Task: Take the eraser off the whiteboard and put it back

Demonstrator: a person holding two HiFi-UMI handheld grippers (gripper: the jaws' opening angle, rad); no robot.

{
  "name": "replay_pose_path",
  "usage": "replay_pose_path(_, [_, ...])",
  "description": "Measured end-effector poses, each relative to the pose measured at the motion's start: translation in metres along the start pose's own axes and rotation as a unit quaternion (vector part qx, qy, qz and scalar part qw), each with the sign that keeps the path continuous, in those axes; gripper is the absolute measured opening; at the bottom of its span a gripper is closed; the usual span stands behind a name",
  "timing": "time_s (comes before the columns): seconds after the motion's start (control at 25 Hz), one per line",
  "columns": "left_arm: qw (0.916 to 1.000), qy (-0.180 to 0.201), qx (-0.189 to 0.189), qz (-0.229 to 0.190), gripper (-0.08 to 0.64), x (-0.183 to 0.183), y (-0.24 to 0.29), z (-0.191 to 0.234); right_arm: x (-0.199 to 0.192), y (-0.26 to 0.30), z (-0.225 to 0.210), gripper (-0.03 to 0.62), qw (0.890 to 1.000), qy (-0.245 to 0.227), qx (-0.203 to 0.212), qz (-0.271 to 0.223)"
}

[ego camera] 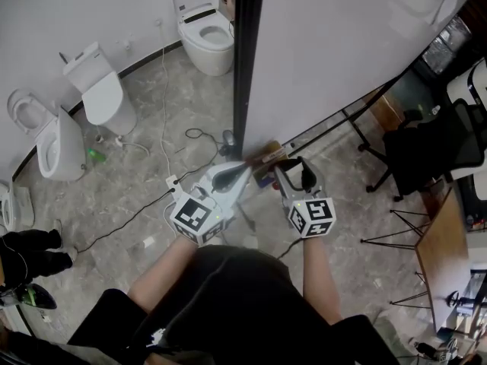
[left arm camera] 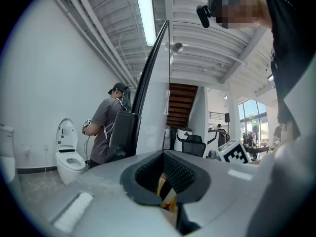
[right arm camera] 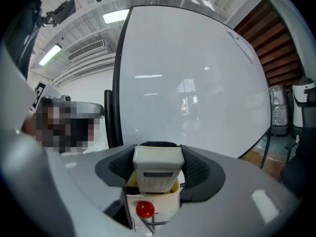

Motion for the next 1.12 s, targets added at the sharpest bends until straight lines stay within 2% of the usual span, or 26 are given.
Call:
replay_pose_path(0.4, [1.0000, 0.003, 0.007, 0.002, 0.005, -0.001, 0.002, 0.003, -0.014, 0.009, -0.002, 0.285, 1.000, -0.019, 0.002, 0.023])
replay_pose_path(1.12, [0.9998, 0.005, 0.017, -0.001, 0.005, 0.002, -0.005, 0.003, -0.028, 0.014, -0.006, 0.290, 0.999, -0.016, -0.005, 0.039])
Point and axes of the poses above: the fingertips, and each gripper's own axes: y forward along the fingers, z to its left, x out of its top, the point moved 4 cm from there along -y, backward along the fingers
